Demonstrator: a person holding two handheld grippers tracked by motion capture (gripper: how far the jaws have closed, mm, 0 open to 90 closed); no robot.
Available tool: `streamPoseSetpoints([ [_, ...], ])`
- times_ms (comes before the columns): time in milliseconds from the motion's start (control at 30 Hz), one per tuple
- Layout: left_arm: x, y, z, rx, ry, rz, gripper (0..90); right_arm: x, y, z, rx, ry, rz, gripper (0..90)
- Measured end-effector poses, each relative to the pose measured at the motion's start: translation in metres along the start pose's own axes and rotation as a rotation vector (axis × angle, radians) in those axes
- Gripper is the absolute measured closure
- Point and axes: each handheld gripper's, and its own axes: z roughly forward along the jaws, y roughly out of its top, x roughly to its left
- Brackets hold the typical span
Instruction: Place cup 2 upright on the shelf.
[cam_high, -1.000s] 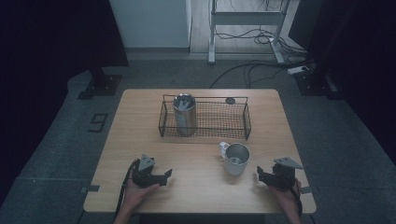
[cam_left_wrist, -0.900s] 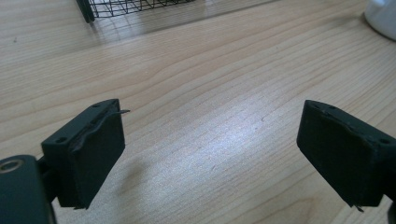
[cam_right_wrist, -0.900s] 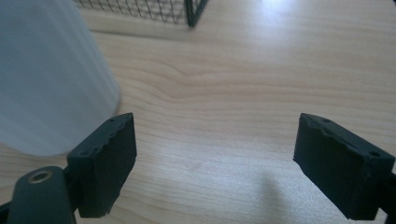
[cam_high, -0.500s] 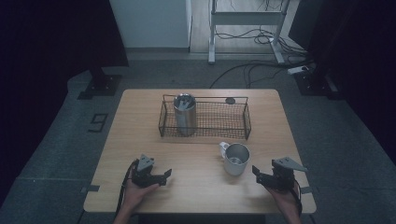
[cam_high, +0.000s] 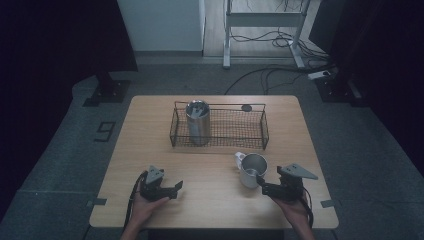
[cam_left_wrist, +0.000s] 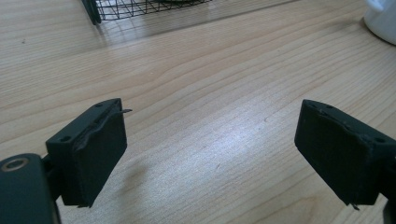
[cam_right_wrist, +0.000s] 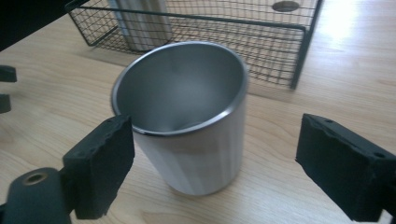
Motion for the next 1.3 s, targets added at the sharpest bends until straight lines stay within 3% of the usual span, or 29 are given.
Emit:
streamPoseSetpoints([
  [167, 0.000, 0.000, -0.001, -0.002, -0.002, -0.001, 9.4, 0.008, 0.002, 0.009, 0.013, 0.019, -0.014, 7.4],
  [333, 0.000, 0.000, -0.001, -0.006, -0.002, -0.010, 9.8, 0.012, 0.007, 0.020, 0.035, 0.000, -0.043, 2.6],
  [700, 0.002, 0.001, -0.004, -0.028, 0.014, -0.033, 12.7, 0.017, 0.015, 0.039, 0.056, 0.006, -0.047, 0.0],
  [833, 0.003, 0.000, -0.004, -0.026, 0.018, -0.035, 12.7, 0.018, 0.017, 0.053, 0.068, -0.006, -0.038, 0.0],
  [967, 0.002, -0.001, -0.004, -0.022, 0.020, -0.031, 12.7, 0.020, 0.015, 0.071, 0.083, -0.037, -0.062, 2.4],
  [1300, -0.002, -0.003, 0.001, 0.003, 0.022, -0.009, 12.7, 0.022, 0.015, 0.072, 0.080, -0.042, -0.082, 4.9],
])
